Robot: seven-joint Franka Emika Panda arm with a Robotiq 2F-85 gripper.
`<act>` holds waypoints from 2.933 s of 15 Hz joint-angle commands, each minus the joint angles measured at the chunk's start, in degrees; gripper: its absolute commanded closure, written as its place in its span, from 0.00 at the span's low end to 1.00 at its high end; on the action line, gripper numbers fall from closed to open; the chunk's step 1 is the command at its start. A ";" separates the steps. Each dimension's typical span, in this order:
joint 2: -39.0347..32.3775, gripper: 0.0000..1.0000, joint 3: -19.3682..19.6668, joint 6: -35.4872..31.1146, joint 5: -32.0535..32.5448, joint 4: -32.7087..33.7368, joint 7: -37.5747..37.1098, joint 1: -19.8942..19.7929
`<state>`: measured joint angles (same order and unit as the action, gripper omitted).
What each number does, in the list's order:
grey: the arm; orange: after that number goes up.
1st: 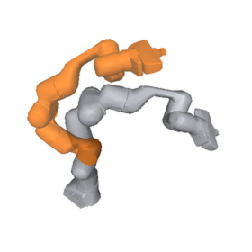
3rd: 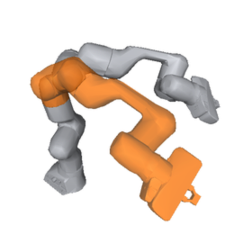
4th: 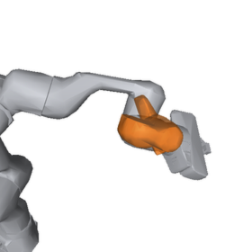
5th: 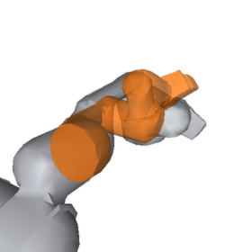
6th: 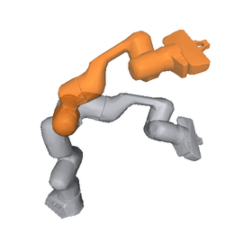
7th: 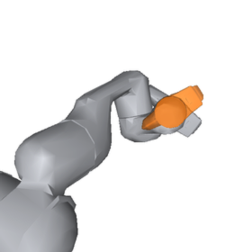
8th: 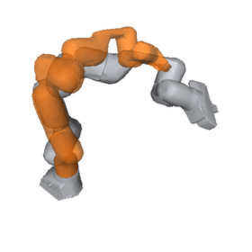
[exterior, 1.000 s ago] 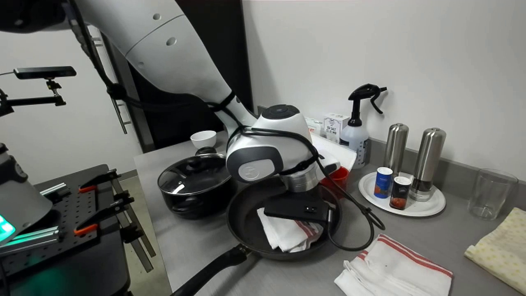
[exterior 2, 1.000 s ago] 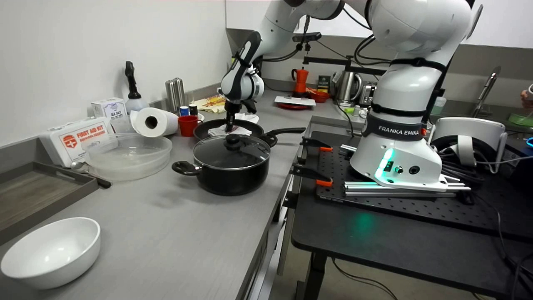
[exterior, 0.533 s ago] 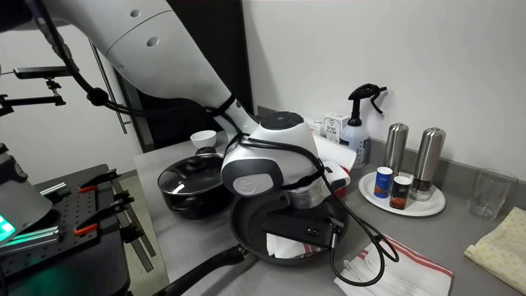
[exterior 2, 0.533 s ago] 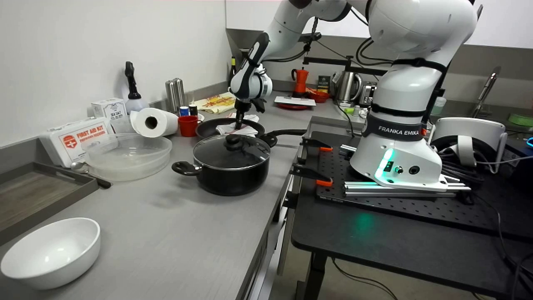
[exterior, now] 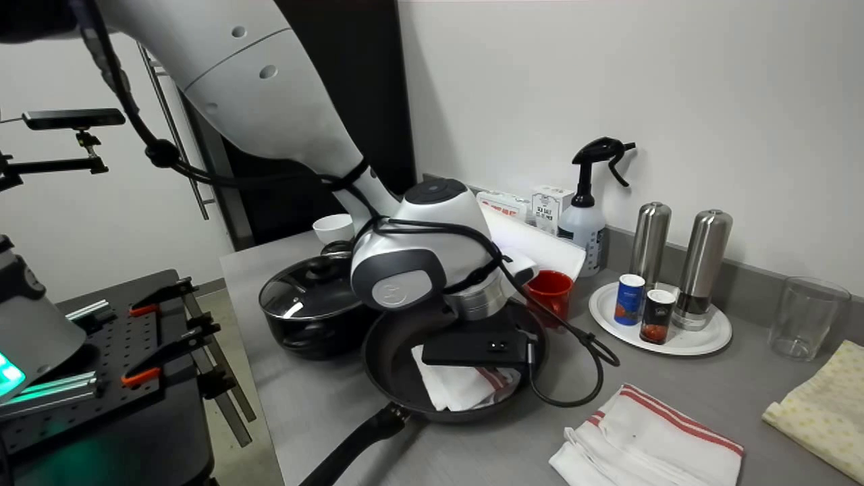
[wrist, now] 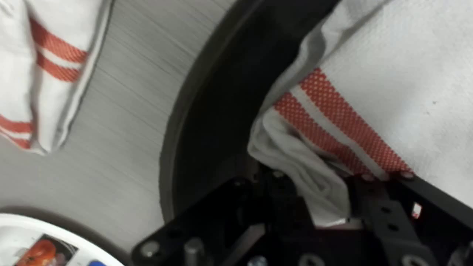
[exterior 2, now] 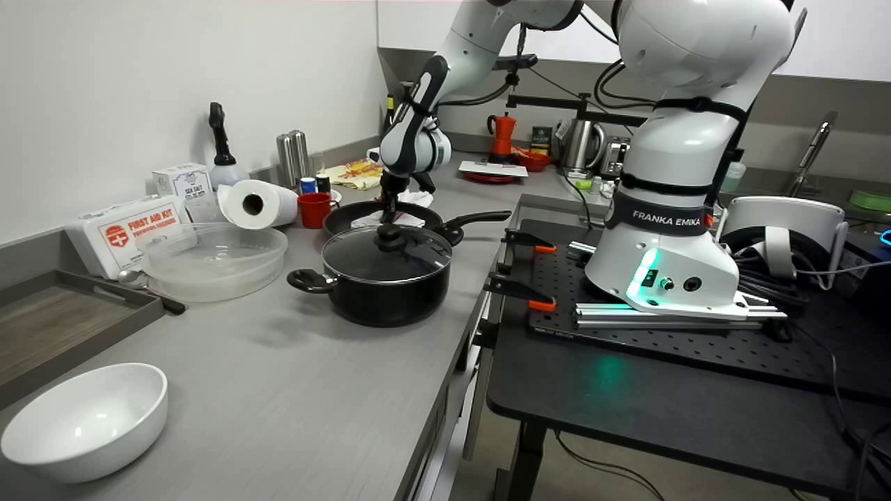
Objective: Use one white and red towel to wipe the black pan.
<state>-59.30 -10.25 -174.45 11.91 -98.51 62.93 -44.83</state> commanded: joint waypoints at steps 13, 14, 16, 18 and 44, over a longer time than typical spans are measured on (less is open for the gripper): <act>5.15 0.97 0.85 -9.03 12.04 -20.04 1.92 2.97; 5.43 0.97 1.15 -9.51 12.61 -20.88 1.93 3.34; 5.97 0.97 1.51 -10.11 13.42 -22.18 1.96 3.75; 6.23 0.97 1.74 -10.15 13.66 -22.55 1.65 3.96; 5.31 0.97 3.80 -13.78 11.42 -18.81 -4.48 1.90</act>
<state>-53.59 -8.77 -185.45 21.51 -114.19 59.50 -46.84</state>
